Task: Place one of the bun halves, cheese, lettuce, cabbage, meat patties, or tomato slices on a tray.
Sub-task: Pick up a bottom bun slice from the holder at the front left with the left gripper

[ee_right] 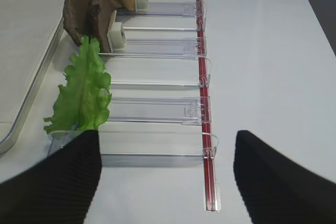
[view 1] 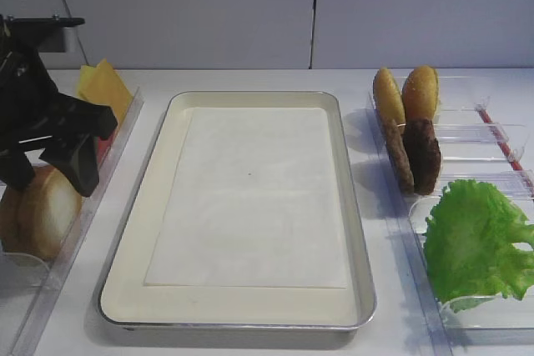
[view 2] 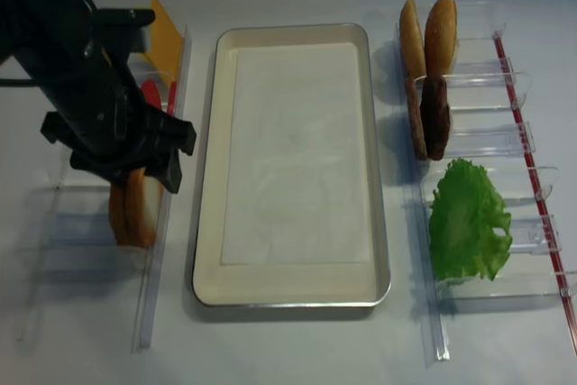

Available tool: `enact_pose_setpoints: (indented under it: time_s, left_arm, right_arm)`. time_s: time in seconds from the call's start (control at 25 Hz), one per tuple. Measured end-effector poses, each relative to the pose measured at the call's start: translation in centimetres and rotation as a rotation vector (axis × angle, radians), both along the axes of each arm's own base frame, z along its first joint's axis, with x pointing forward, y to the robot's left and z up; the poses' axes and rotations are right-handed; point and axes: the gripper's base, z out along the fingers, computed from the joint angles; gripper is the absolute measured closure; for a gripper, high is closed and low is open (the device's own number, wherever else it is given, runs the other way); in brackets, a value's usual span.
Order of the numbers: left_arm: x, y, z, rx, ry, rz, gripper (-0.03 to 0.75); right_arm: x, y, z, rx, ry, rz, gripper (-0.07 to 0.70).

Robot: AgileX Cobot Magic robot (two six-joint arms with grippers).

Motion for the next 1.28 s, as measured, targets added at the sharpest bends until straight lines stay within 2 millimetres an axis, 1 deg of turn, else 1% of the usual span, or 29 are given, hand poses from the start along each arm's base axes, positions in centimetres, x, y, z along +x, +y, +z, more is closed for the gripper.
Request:
enact_pose_setpoints:
  time_s: [0.16,0.32,0.44,1.0,1.28]
  left_arm:
    - [0.3,0.3,-0.1,0.041,-0.005,0.006,0.254]
    - [0.3,0.0,-0.1,0.032,-0.004,0.003,0.313]
    - [0.3,-0.3,-0.1,0.029,-0.003,-0.005,0.337]
    - [0.3,-0.4,0.0,0.016,0.000,0.002,0.344]
    - [0.4,-0.8,-0.2,-0.020,0.010,0.011,0.344]
  right_arm:
    - [0.0,0.0,0.0,0.000,0.000,0.000,0.087]
    - [0.0,0.0,0.0,0.000,0.002,0.000,0.087]
    - [0.0,0.0,0.0,0.000,0.002,0.000,0.087]
    - [0.0,0.0,0.0,0.000,0.002,0.000,0.087]
    - [0.0,0.0,0.0,0.000,0.002,0.000,0.087]
